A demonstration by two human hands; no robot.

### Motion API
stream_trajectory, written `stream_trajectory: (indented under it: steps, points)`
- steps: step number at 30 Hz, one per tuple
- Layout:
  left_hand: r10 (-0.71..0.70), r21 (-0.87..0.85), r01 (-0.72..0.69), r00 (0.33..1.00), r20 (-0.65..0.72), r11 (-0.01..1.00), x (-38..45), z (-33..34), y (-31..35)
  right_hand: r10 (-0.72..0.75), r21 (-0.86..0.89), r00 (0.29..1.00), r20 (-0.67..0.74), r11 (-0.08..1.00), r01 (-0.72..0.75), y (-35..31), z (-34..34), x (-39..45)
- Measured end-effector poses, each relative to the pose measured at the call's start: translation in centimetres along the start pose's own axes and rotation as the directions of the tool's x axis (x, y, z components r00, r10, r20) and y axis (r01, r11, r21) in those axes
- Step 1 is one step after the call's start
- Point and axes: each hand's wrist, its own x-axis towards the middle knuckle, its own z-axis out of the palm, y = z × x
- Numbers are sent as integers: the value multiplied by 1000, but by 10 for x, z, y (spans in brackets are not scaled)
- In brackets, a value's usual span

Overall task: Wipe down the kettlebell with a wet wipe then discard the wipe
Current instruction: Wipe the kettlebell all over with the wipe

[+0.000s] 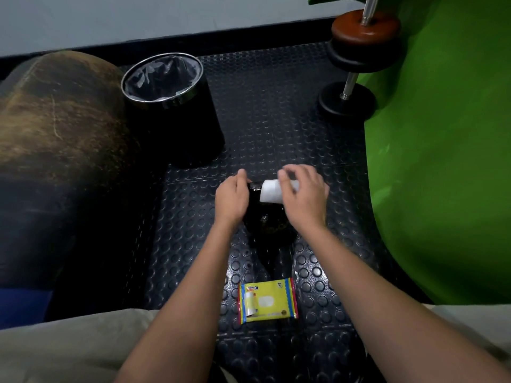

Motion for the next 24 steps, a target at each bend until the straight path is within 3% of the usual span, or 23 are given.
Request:
stream_trajectory:
  steps: [3,8,10,12,14,15,16,18,21,24]
  points:
    - [-31,-26,30,999,-39,999,2,0,-3,-223,-205,971,90,949,238,-3,12,-4]
    - [19,25,-16,994,-112,1000,-8,1,-5,-279,-182,952,123,937,298,8,14,-4]
    - [-1,-12,0,994,-110,1000,-7,2,-5,-158,-95,979,130,981,171,11,10,-1]
    - [-44,-92,33,993,-109,995,-5,2,-8,124,151,976,177,977,-151,11,7,2]
    - [-86,-157,69,990,-107,985,-5,2,-11,425,369,841,335,762,-533,8,3,7]
    - [-97,-175,78,990,-106,981,-4,2,-13,496,406,752,433,638,-655,10,3,8]
    - [-104,-188,84,989,-102,979,-4,2,-13,519,414,693,500,560,-718,15,2,10]
    - [-115,-209,94,989,-92,973,-3,2,-11,497,422,661,562,515,-746,25,4,12]
    - [-124,-234,102,989,-83,967,-3,2,-7,499,398,653,571,527,-751,26,4,15]
    - [-115,-235,95,991,-71,967,-6,1,-6,512,320,676,530,617,-718,13,0,20]
